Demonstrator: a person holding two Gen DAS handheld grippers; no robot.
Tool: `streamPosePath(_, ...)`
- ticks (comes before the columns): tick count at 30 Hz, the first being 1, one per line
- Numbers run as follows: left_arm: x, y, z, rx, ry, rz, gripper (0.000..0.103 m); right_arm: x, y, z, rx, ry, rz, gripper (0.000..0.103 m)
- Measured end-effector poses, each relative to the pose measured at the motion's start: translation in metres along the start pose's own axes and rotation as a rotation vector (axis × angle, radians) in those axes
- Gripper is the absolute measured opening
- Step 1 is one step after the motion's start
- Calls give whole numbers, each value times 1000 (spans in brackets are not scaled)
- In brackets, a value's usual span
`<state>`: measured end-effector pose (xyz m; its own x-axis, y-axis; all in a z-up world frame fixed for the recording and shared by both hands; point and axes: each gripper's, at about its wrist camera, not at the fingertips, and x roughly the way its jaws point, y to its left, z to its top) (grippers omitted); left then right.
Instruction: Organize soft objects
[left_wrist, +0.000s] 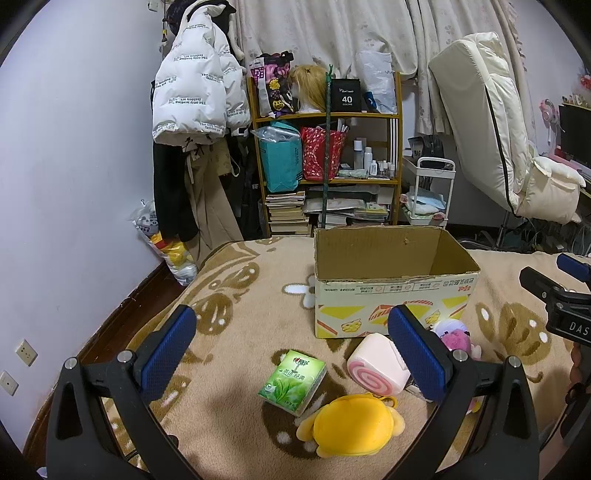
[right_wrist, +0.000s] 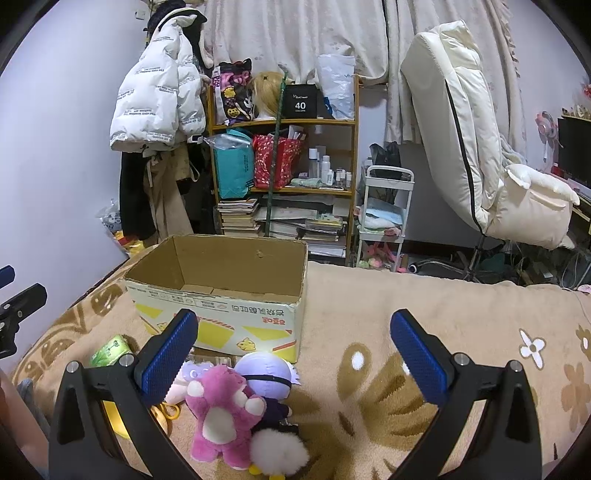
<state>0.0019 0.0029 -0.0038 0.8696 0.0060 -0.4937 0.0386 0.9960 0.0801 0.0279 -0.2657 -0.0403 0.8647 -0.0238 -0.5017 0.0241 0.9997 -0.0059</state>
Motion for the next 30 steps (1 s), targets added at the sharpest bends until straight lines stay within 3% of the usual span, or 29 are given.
streamPosePath(30,5,4,-2,1,1,3,102,0,0,1,0,2,-1,103)
